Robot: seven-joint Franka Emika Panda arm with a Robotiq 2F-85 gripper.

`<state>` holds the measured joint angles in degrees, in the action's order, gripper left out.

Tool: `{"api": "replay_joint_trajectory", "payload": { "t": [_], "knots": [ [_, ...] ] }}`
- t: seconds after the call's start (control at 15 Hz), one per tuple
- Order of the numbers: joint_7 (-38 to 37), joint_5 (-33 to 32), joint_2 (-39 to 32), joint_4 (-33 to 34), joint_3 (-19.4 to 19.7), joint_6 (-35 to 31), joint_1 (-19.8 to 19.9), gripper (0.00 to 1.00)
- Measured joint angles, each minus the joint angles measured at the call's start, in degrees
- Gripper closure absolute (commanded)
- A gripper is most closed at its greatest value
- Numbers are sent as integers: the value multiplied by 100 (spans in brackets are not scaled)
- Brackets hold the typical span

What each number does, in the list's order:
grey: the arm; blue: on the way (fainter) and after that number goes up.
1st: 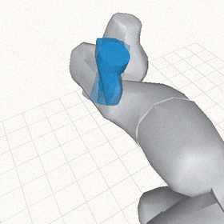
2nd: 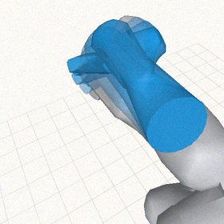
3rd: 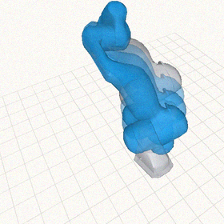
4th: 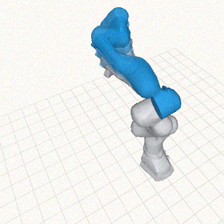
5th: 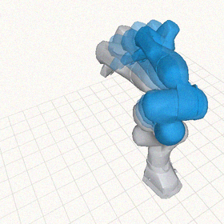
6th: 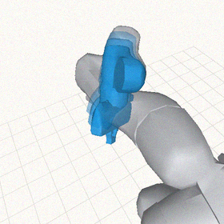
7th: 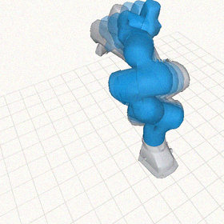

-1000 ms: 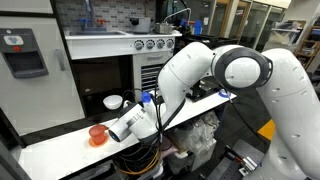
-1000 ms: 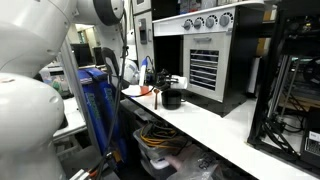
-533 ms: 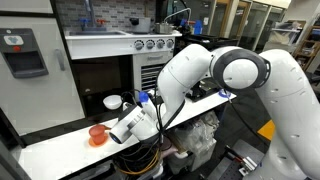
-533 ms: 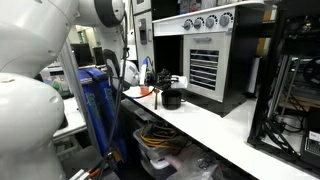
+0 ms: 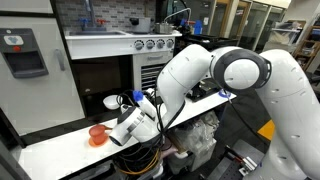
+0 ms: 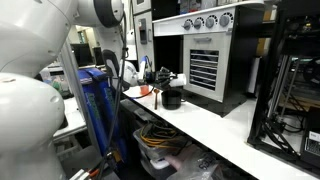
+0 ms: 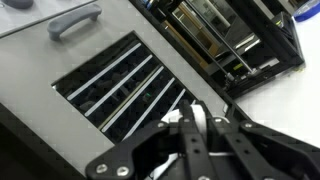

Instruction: Pour the contents in the white mug into the black mug, use the wooden spoon to stir the contents in the black mug

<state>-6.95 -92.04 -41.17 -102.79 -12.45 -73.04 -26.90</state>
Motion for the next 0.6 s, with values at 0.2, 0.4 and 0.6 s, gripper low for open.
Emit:
{"api": "replay_joint_trajectory", "payload": {
  "t": [0.2,0.4,0.6],
  "knots": [
    [256,-69,0,-31,-36,64,-1,98],
    [395,-105,0,-90,-47,113,-1,98],
    [440,-108,0,-174,-47,165,0,98]
  ]
}}
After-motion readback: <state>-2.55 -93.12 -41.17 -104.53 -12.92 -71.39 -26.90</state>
